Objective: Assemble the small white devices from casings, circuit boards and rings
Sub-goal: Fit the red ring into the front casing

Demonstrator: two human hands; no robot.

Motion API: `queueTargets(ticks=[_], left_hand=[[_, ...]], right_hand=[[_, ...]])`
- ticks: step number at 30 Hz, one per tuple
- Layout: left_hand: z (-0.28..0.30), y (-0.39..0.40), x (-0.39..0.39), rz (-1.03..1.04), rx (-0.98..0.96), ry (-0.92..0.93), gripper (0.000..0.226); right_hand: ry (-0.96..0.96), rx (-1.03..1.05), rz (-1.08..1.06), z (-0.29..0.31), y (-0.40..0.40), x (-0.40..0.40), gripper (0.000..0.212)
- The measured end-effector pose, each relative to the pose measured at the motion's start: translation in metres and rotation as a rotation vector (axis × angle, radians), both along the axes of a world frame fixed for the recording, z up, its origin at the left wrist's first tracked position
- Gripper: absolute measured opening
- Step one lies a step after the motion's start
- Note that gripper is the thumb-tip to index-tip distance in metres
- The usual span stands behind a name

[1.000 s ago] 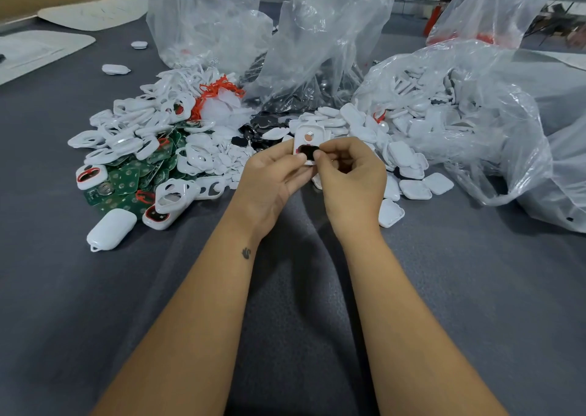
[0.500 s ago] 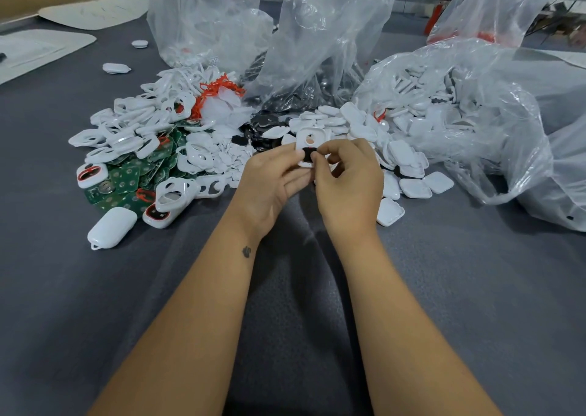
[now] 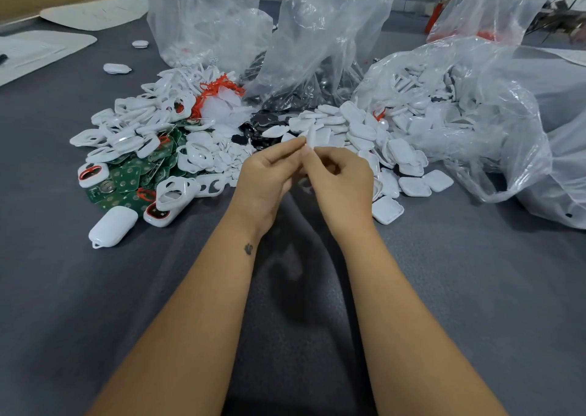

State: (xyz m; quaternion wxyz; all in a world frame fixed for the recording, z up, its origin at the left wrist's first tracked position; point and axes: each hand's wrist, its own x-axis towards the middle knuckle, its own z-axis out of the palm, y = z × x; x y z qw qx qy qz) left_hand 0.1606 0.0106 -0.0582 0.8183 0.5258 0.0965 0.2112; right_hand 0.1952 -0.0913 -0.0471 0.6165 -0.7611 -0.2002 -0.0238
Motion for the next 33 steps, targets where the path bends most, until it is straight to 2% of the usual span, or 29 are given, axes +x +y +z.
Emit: queueTargets(ticks=[3, 6, 9, 17, 30, 33], left_hand=[[-0.0005, 0.0, 0.0, 0.013, 0.025, -0.004, 0.024], [0.0008, 0.0027, -0.0004, 0.037, -0.029, -0.013, 0.024], [0.0013, 0.0051, -0.0008, 0.043, -0.068, -0.019, 0.02], [0.0056, 0.0055, -0.0038, -0.009, -0.135, -0.103, 0.02], [0.0081, 0.0034, -0.0056, -0.058, -0.083, -0.08, 0.023], [0.0084, 0.0041, -0.0066, -0.06, -0.046, -0.065, 0.031]], right_hand=[[0.115, 0.139, -0.015, 0.0009, -0.001, 0.0046, 0.021], [0.273, 0.338, 0.079, 0.0021, -0.0011, 0.0069, 0.026], [0.364, 0.443, 0.19, 0.0036, -0.0014, 0.0072, 0.027], [0.465, 0.563, 0.375, 0.0072, -0.0059, 0.0066, 0.027], [0.584, 0.724, 0.358, 0.0074, -0.0047, 0.0085, 0.021], [0.6, 0.765, 0.359, 0.0065, -0.0045, 0.0099, 0.023]])
